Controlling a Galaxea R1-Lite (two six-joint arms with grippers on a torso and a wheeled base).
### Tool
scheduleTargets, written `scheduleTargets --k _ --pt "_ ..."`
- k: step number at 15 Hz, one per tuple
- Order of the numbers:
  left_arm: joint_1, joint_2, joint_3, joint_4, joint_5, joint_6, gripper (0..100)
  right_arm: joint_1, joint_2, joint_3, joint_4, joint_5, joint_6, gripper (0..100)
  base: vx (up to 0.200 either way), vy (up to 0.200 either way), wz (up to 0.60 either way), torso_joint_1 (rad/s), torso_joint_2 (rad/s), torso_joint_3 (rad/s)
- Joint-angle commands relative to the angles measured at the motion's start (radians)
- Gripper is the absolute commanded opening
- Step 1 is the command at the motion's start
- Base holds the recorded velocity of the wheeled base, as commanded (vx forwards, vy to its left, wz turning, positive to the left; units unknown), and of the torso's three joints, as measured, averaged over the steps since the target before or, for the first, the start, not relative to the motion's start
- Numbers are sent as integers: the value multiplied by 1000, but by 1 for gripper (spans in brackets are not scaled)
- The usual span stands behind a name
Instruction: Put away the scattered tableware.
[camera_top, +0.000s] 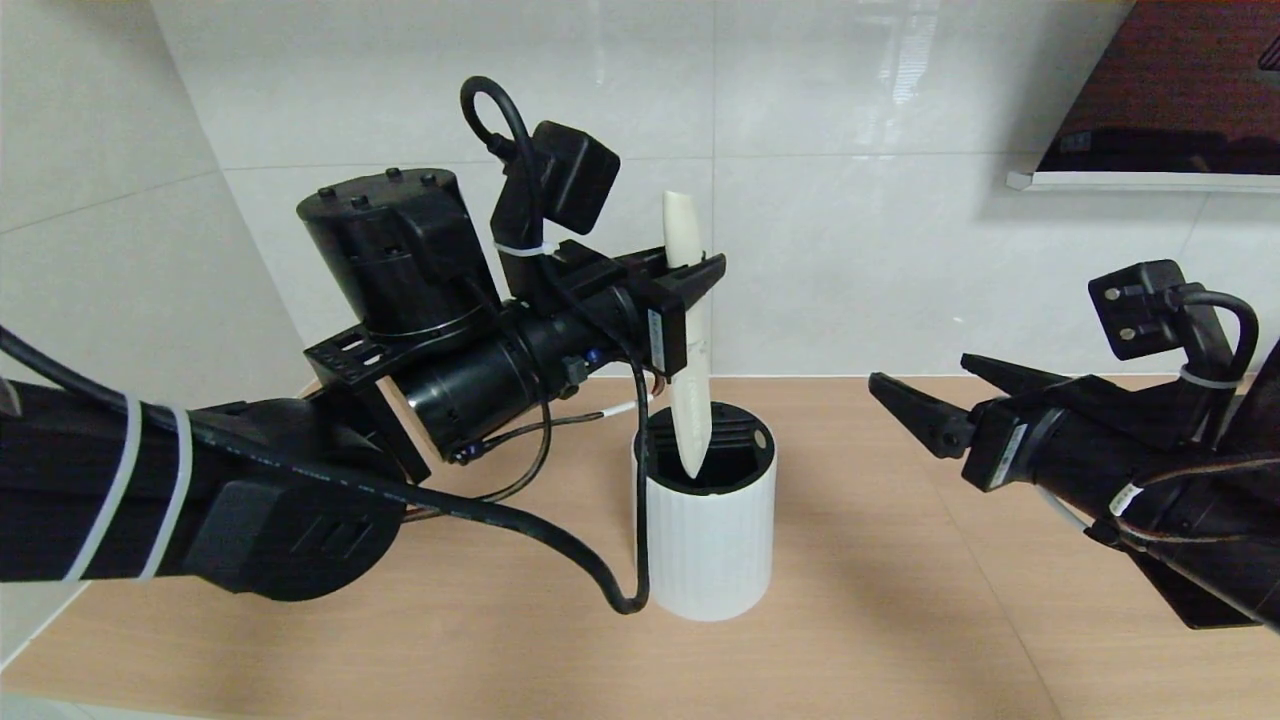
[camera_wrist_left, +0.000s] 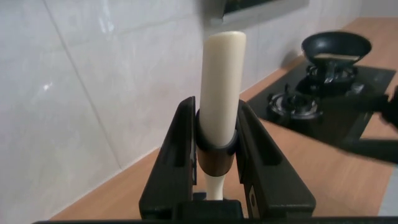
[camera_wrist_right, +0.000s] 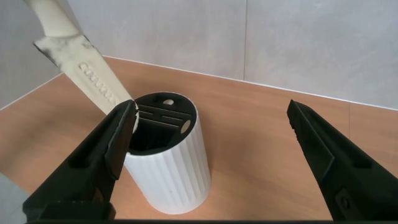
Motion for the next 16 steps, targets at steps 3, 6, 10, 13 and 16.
scheduleTargets --k 3,6,10,13,16 --pt "4 3 1 -2 0 -1 0 0 0 5 0 0 0 100 0 0 0 0 0 0" --pt "7 4 9 -2 0 1 0 0 0 5 0 0 0 100 0 0 0 0 0 0" --pt "30 18 10 -2 0 4 0 2 -2 6 0 0 0 100 0 0 0 0 0 0" --pt "30 34 26 -3 0 4 0 2 -2 6 0 0 0 100 0 0 0 0 0 0" --pt "30 74 57 -58 0 4 0 2 0 8 0 0 0 100 0 0 0 0 0 0"
